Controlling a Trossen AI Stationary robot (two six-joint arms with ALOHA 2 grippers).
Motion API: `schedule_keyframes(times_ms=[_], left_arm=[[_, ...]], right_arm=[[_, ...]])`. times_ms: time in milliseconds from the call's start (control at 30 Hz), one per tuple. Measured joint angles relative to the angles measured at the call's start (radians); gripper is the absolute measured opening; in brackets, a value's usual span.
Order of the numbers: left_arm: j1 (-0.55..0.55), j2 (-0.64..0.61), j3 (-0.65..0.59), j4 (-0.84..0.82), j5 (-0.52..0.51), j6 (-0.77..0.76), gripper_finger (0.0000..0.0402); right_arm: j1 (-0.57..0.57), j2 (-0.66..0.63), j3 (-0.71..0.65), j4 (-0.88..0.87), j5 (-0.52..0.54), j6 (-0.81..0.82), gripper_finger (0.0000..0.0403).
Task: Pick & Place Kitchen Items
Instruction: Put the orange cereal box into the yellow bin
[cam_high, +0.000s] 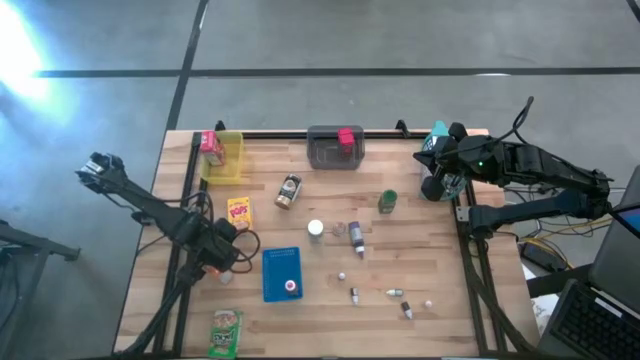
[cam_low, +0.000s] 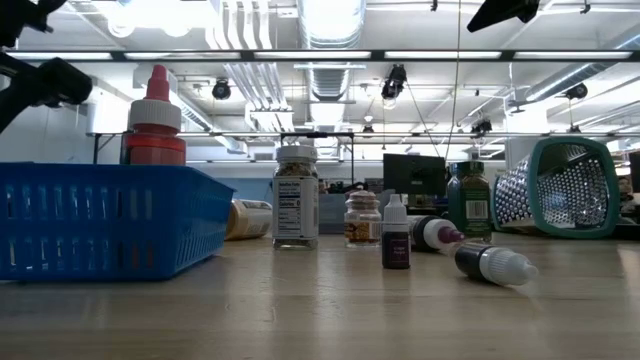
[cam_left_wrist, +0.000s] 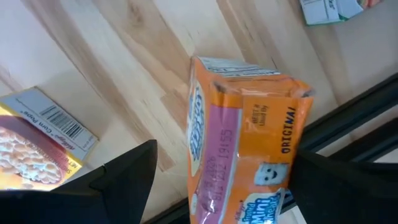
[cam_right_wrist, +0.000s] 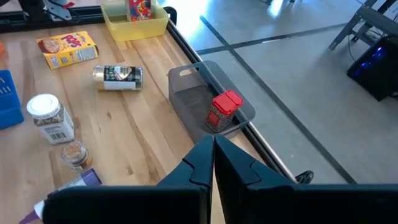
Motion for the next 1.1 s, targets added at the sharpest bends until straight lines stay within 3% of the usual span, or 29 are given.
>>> schedule_keyframes(times_ms=[533,1100], left_arm=[[0.0,-0.001,-0.06,0.049,0.001,0.049,0.0335],[0.0,-0.001,-0.063,0.06,0.001,0.031,0.0279]], right_arm=[[0.0,0.0,0.0,0.0,0.0,-0.004,0.0008],[0.0,0.0,0.0,0.0,0.0,0.0,0.0008]])
